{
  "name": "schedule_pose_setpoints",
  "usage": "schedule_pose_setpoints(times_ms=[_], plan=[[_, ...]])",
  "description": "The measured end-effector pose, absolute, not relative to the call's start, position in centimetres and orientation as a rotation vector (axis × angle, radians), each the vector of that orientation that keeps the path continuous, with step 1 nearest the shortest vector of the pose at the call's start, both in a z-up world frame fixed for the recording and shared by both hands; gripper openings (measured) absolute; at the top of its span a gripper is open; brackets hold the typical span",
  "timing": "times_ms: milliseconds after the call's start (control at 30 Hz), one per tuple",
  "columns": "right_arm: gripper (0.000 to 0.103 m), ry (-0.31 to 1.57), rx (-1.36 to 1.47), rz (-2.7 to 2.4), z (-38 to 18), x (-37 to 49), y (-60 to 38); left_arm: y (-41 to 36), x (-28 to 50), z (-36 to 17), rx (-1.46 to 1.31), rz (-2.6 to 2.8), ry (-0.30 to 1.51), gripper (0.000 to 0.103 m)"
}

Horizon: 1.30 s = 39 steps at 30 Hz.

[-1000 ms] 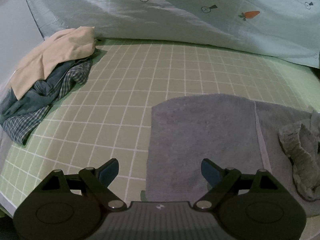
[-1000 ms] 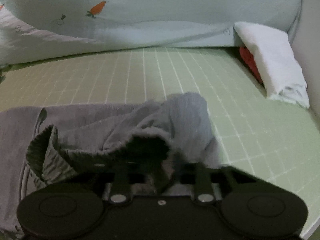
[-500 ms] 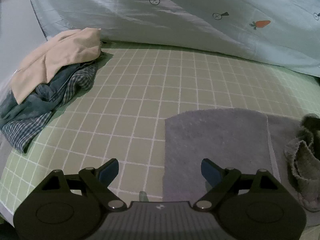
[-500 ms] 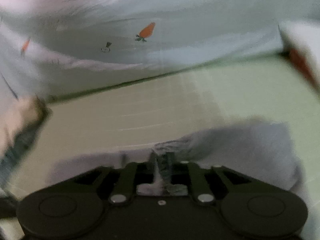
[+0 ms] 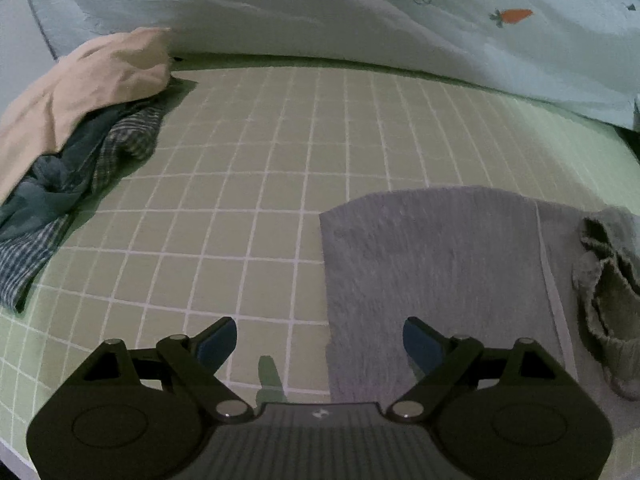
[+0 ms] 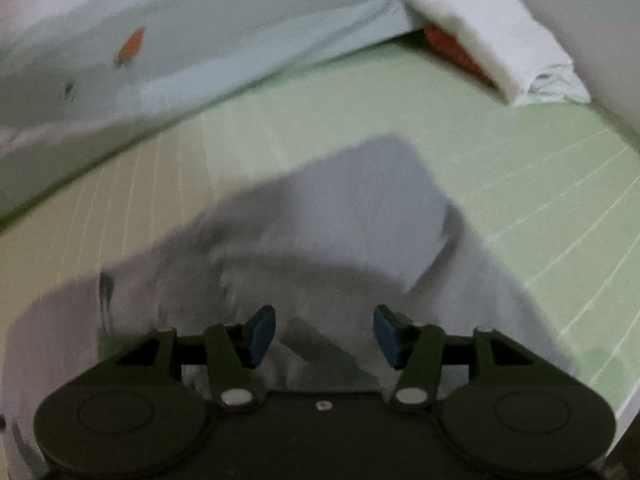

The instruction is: Fold clothes

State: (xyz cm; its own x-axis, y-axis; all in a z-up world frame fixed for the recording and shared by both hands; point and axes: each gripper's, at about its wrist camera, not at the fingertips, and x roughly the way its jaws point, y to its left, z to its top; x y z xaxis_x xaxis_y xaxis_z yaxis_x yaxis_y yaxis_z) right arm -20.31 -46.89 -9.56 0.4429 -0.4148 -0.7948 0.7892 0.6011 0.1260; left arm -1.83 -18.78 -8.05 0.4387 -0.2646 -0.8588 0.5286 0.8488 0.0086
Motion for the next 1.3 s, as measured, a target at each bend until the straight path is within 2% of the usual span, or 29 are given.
schedule_pose_setpoints(times_ms=[300,367,433,500,667,800,967,1033,1133,1300], plan=[[0.056,0.885,0.303,-0.766,-9.9,-18.1,-40.5,-18.8,-1.4,-9.5,0.334,-0.606,1.047,0.090],[0.063,0.879,0.302,-0.793,-9.4,-18.4,-40.4,-18.9,-1.2,-9.7,0.335,-0.632,1.056,0.090],[0.077,0.862,0.313,-0.820,-8.7,-18.9,-40.2,-19.1,-1.0,-9.9,0.334,-0.653,1.064,0.090],[0.081,0.845,0.329,-0.841,-8.2,-19.5,-40.1,-19.3,-0.8,-10.1,0.326,-0.674,1.075,0.090],[0.082,0.832,0.335,-0.878,-7.7,-20.2,-40.0,-20.0,-0.6,-10.6,0.307,-0.719,1.108,0.085],[0.082,0.840,0.324,-0.895,-7.6,-20.9,-39.6,-20.2,-0.9,-10.6,0.305,-0.729,1.097,0.071],[0.082,0.837,0.336,-0.936,-7.5,-21.9,-39.8,-20.1,-0.4,-10.3,0.237,-0.730,1.105,0.035],[0.082,0.827,0.339,-0.950,-7.6,-22.6,-39.8,-20.1,-0.2,-10.2,0.209,-0.738,1.111,0.016],[0.081,0.814,0.360,-0.961,-7.9,-23.6,-40.7,-20.3,-0.7,-9.2,0.184,-0.738,1.086,0.010],[0.081,0.787,0.391,-0.961,-7.8,-25.3,-44.4,-21.7,-2.4,-6.1,0.089,-0.711,1.041,0.009]])
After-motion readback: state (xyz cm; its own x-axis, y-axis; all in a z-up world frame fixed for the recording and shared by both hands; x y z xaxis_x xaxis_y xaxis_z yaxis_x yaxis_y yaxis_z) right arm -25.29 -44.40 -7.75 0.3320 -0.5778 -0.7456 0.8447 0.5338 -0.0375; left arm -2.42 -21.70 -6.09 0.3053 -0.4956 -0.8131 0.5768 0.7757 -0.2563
